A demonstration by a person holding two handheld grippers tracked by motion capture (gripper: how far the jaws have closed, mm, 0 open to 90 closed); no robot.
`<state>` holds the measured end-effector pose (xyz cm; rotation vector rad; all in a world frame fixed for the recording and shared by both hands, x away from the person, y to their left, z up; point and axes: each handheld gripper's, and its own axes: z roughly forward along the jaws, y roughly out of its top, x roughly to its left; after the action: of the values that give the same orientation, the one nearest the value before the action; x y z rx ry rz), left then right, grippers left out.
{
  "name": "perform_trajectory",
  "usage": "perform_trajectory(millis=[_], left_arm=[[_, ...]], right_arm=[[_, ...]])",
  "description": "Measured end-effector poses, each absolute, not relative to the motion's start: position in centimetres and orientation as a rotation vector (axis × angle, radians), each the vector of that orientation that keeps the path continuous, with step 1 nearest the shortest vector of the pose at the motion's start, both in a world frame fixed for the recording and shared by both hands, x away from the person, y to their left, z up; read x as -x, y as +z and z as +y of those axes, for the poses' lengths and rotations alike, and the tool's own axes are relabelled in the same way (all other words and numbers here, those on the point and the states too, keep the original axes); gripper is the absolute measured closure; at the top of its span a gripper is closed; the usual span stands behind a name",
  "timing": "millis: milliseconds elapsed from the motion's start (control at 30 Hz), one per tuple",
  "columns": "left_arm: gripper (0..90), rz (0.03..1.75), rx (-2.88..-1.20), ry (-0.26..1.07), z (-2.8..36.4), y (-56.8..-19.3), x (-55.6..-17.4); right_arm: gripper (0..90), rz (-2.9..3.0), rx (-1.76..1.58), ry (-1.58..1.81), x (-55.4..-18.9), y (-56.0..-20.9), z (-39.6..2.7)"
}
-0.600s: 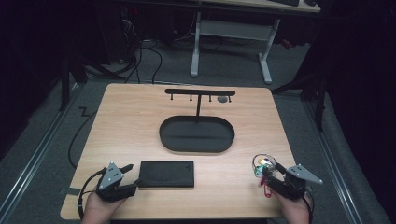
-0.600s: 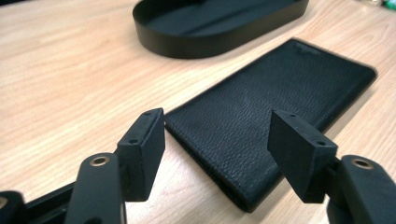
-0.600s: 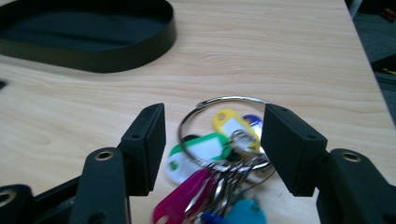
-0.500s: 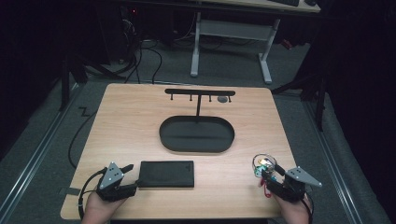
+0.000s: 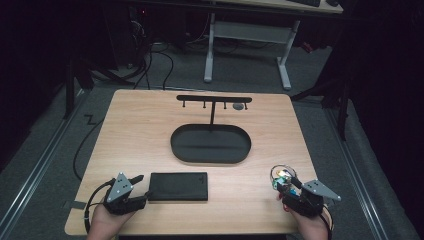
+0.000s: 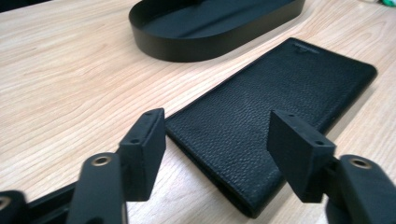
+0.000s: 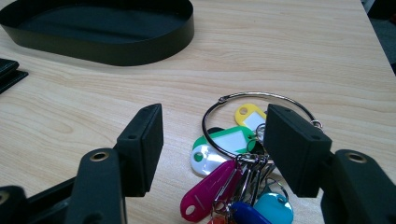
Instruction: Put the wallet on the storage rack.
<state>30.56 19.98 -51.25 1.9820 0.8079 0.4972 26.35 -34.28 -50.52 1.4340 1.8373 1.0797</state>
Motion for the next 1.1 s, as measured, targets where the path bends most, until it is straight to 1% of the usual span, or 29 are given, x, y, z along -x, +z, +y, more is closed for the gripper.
perform_trajectory(millis=[33,133,200,300,367,433,667,800,1100], left_arm=[[41.7,0.818,-1.982,0.498,20.1,-51.2,-30.6],[53.8,0.847,-1.982,0.524,20.5,-51.2,-30.5],[65.3,0.897,-1.988,0.541,20.8,-51.3,-30.7],[79.5,0.940,-2.004,0.542,21.1,-51.4,-30.9],[86.2,0.953,-2.052,0.534,21.3,-51.8,-31.2],[89.5,0.958,-2.077,0.528,21.1,-52.1,-31.4],[90.0,0.918,-2.172,0.491,20.1,-53.0,-31.6],[90.0,0.900,-2.184,0.466,19.8,-53.1,-31.5],[90.0,0.851,-2.192,0.463,19.6,-52.7,-30.5]], right_arm=[[38.7,1.837,-1.433,1.082,-26.4,-50.5,-34.3],[38.8,1.835,-1.431,1.087,-26.4,-50.5,-34.4],[39.0,1.833,-1.431,1.090,-26.4,-50.4,-34.4],[39.2,1.835,-1.431,1.094,-26.4,-50.4,-34.4],[39.3,1.837,-1.430,1.093,-26.4,-50.4,-34.4],[39.4,1.836,-1.428,1.095,-26.4,-50.4,-34.4],[39.7,1.841,-1.425,1.096,-26.5,-50.5,-34.5],[39.9,1.844,-1.425,1.099,-26.5,-50.5,-34.6],[40.1,1.846,-1.422,1.101,-26.5,-50.5,-34.7]])
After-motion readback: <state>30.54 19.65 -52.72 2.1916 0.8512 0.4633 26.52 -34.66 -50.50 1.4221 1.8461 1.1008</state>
